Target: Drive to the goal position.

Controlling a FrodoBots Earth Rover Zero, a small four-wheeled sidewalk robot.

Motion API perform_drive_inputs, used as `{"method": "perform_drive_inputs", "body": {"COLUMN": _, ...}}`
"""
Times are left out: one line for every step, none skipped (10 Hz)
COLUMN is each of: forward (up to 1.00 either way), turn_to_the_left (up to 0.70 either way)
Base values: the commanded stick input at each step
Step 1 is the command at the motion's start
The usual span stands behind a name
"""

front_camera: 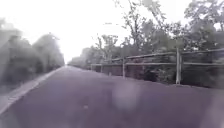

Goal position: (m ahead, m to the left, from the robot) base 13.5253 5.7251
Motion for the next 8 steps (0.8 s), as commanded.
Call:
{"method": "perform_drive_inputs", "body": {"forward": 0.0, "turn_to_the_left": 0.0}}
{"method": "perform_drive_inputs", "body": {"forward": 0.0, "turn_to_the_left": 0.0}}
{"method": "perform_drive_inputs", "body": {"forward": 0.0, "turn_to_the_left": 0.0}}
{"method": "perform_drive_inputs", "body": {"forward": 0.0, "turn_to_the_left": 0.0}}
{"method": "perform_drive_inputs", "body": {"forward": 0.69, "turn_to_the_left": 0.34}}
{"method": "perform_drive_inputs", "body": {"forward": 0.7, "turn_to_the_left": 0.35}}
{"method": "perform_drive_inputs", "body": {"forward": 0.7, "turn_to_the_left": 0.35}}
{"method": "perform_drive_inputs", "body": {"forward": 0.7, "turn_to_the_left": 0.35}}
